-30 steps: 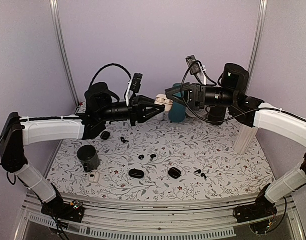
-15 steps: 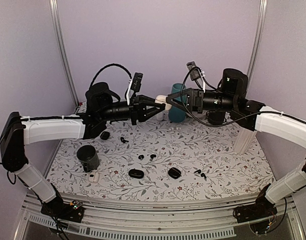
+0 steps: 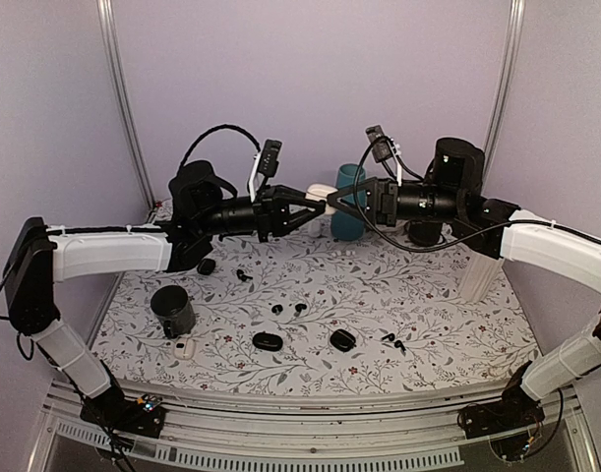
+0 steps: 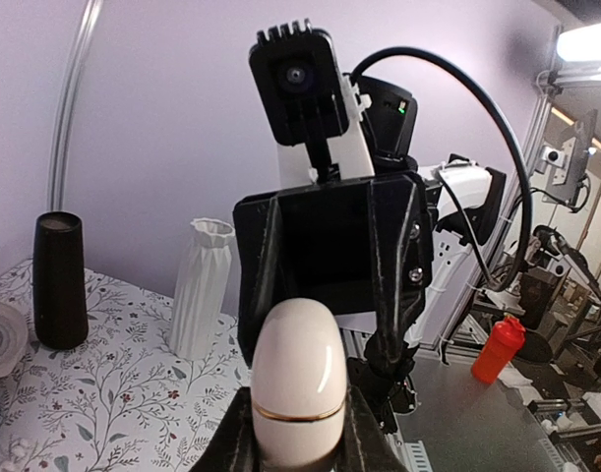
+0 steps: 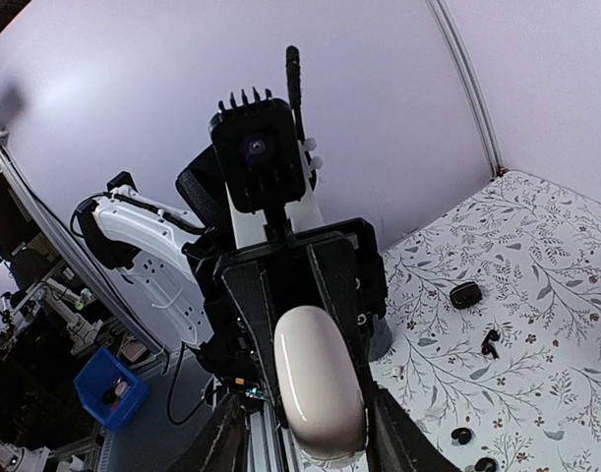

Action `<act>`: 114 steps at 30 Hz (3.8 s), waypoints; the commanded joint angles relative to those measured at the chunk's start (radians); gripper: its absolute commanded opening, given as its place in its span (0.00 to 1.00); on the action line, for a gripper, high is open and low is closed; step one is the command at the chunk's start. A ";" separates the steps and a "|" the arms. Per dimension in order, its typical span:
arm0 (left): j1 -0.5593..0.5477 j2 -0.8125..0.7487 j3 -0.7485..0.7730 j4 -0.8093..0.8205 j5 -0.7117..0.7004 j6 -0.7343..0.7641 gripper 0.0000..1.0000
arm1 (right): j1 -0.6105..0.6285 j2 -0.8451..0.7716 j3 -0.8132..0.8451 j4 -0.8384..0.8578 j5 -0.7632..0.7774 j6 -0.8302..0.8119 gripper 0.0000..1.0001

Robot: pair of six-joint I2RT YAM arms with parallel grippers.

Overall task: Insert the wireless bluetooth earbuds into the charging case
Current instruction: Pass from the left arm to the right, then place the charging case with the earbuds at the center of the board.

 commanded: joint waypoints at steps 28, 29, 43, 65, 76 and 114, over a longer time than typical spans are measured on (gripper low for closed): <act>0.019 -0.019 -0.037 0.025 -0.056 0.012 0.86 | 0.000 -0.062 -0.047 -0.018 0.193 -0.017 0.05; 0.021 -0.025 -0.042 0.019 -0.066 0.017 0.87 | -0.002 -0.069 -0.054 -0.023 0.218 -0.017 0.05; 0.030 -0.097 -0.078 -0.133 -0.219 0.136 0.96 | -0.080 -0.070 -0.138 -0.253 0.585 0.041 0.05; 0.035 -0.118 -0.096 -0.167 -0.237 0.147 0.96 | -0.242 0.165 -0.287 -0.320 0.696 0.185 0.04; 0.036 -0.140 -0.117 -0.171 -0.243 0.141 0.96 | -0.289 0.282 -0.301 -0.319 0.677 0.203 0.05; 0.035 -0.129 -0.104 -0.196 -0.270 0.140 0.96 | -0.310 0.214 -0.300 -0.375 0.711 0.167 0.69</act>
